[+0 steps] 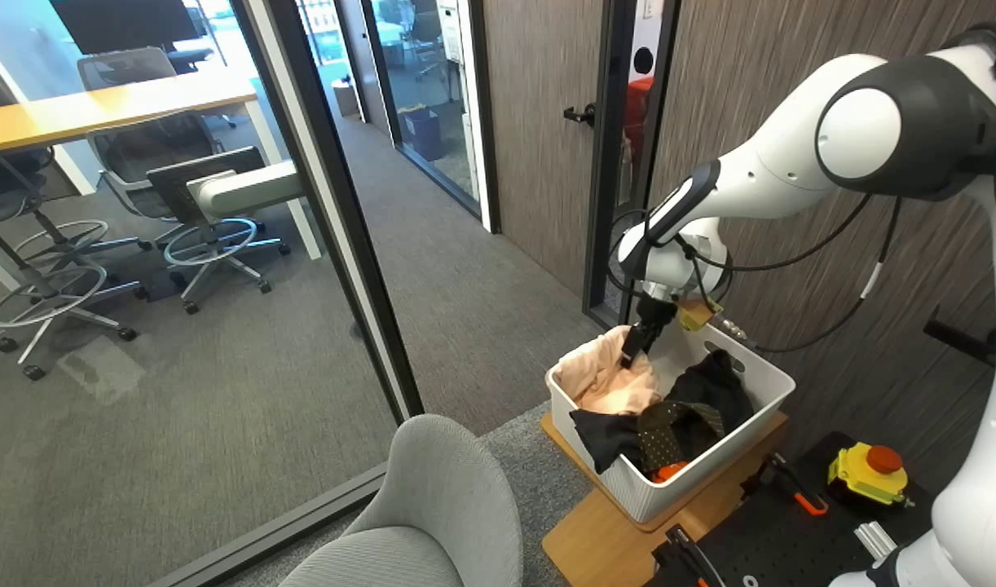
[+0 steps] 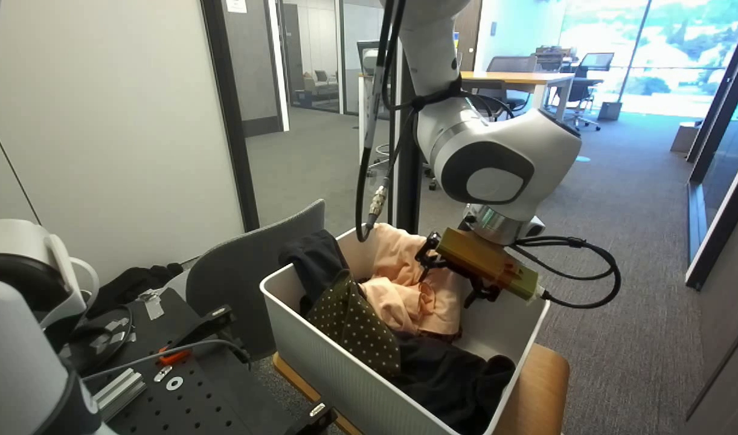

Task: Remove the shirt from the white bin and hang it on the chair

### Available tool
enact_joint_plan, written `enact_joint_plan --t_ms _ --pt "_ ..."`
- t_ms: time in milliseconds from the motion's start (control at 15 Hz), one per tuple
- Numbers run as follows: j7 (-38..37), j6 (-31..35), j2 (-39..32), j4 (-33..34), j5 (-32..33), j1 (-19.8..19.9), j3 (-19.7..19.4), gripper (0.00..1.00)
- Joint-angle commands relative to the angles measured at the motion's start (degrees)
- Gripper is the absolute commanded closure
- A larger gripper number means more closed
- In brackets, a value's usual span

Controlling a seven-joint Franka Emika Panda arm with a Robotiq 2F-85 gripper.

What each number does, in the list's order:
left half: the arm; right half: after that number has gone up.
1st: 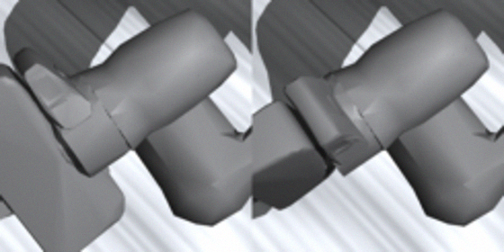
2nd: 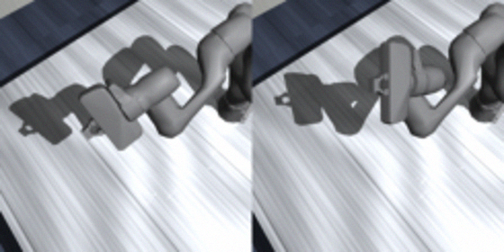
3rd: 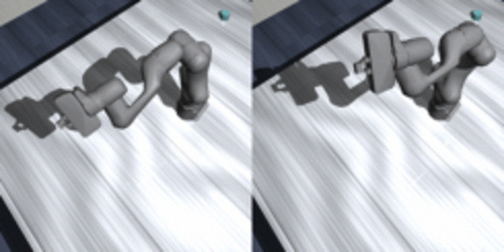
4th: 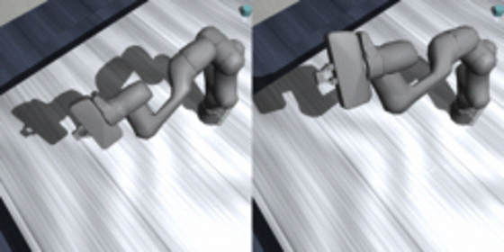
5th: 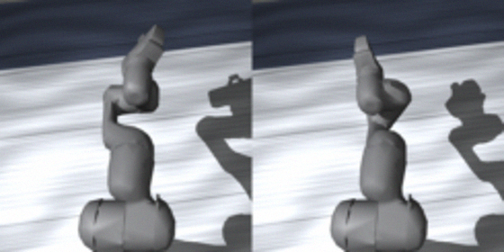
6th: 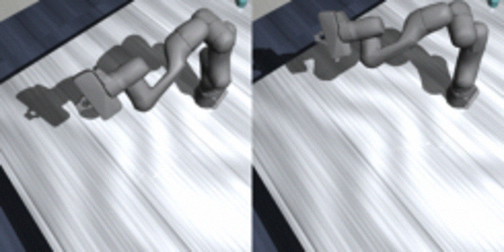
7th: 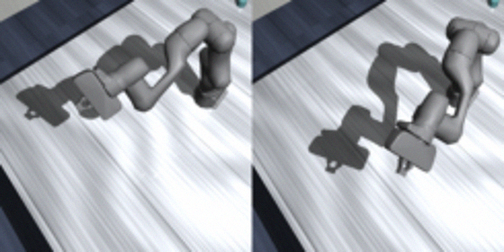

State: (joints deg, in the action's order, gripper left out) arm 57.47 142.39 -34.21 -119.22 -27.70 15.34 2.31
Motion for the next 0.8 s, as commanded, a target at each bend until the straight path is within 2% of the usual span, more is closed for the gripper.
enact_joint_plan --t_ms 0,400,733 --pt "0.5 -3.2 -2.3 3.7 0.2 3.1 3.7 0.0" --pt "4.6 -9.0 -4.1 5.8 -1.6 5.6 7.8 0.0" --pt "6.2 -12.7 -5.0 6.9 -2.5 5.5 8.2 0.0"
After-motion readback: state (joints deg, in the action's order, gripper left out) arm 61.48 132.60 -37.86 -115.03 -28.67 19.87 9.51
